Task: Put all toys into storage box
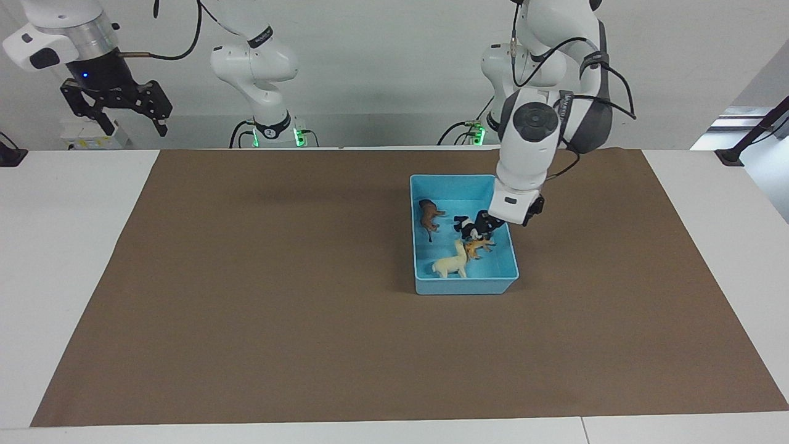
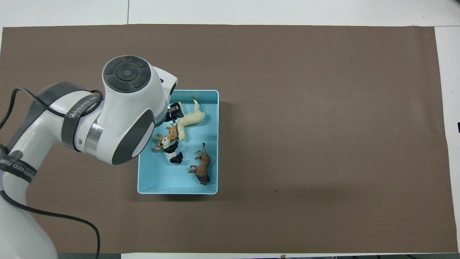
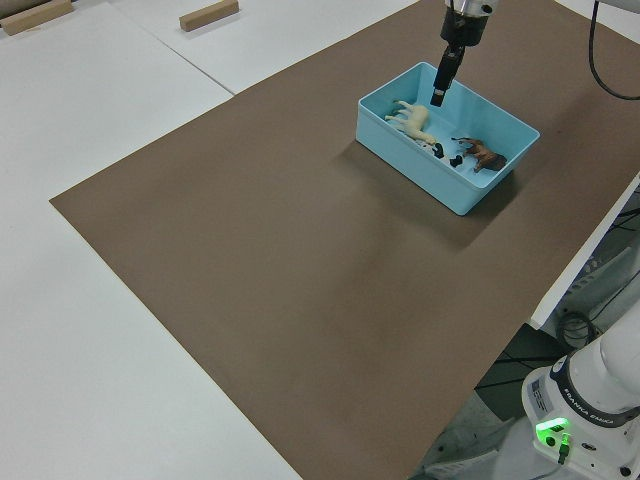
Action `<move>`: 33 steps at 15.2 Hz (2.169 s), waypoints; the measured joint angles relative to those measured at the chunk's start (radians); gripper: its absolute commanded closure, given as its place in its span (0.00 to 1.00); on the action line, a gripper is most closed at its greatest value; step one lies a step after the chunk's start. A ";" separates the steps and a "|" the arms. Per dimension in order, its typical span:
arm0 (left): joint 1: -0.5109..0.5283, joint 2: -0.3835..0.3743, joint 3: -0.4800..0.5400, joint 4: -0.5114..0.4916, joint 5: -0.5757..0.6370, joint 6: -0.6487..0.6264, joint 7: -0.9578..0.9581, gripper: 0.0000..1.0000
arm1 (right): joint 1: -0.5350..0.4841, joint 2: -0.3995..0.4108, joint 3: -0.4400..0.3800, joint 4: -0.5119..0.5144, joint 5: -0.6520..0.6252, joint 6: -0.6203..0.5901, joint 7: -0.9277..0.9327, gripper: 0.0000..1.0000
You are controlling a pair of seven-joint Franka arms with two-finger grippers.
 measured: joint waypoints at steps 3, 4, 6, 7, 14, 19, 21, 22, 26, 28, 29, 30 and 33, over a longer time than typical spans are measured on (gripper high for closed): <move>0.108 -0.015 0.002 0.038 0.000 0.001 0.196 0.00 | -0.011 0.009 0.001 0.002 0.025 -0.004 0.000 0.00; 0.138 -0.027 0.003 0.054 0.000 -0.010 0.256 0.00 | -0.013 0.009 0.001 0.003 0.051 -0.011 0.000 0.00; 0.190 -0.061 0.004 0.084 0.000 -0.054 0.358 0.00 | -0.019 0.009 0.001 0.005 0.075 -0.035 0.000 0.00; 0.207 -0.084 0.004 0.092 0.000 -0.079 0.387 0.00 | -0.021 0.009 0.001 0.005 0.075 -0.053 0.000 0.00; 0.272 -0.279 0.005 0.092 -0.001 -0.341 0.449 0.00 | -0.024 0.010 0.023 0.005 0.045 -0.081 0.000 0.00; 0.282 -0.318 0.004 0.077 -0.037 -0.366 0.453 0.00 | -0.024 0.010 0.027 0.005 0.036 -0.081 -0.001 0.00; 0.293 -0.310 0.004 0.078 -0.064 -0.366 0.456 0.00 | -0.024 0.010 0.027 0.005 0.036 -0.081 -0.001 0.00; 0.295 -0.306 0.005 0.078 -0.067 -0.366 0.463 0.00 | -0.024 0.010 0.027 0.005 0.036 -0.081 -0.001 0.00; 0.293 -0.297 -0.004 0.078 -0.073 -0.366 0.494 0.00 | -0.024 0.010 0.028 0.005 0.036 -0.081 -0.001 0.00; 0.291 -0.297 -0.008 0.078 -0.077 -0.367 0.525 0.00 | -0.024 0.010 0.028 0.005 0.036 -0.081 -0.001 0.00; 0.291 -0.297 -0.009 0.078 -0.079 -0.367 0.535 0.00 | -0.024 0.010 0.028 0.005 0.036 -0.081 -0.001 0.00; 0.291 -0.297 -0.009 0.078 -0.081 -0.367 0.542 0.00 | -0.024 0.010 0.028 0.005 0.036 -0.081 -0.001 0.00; 0.291 -0.296 -0.009 0.077 -0.108 -0.366 0.555 0.00 | -0.024 0.010 0.028 0.005 0.036 -0.081 -0.001 0.00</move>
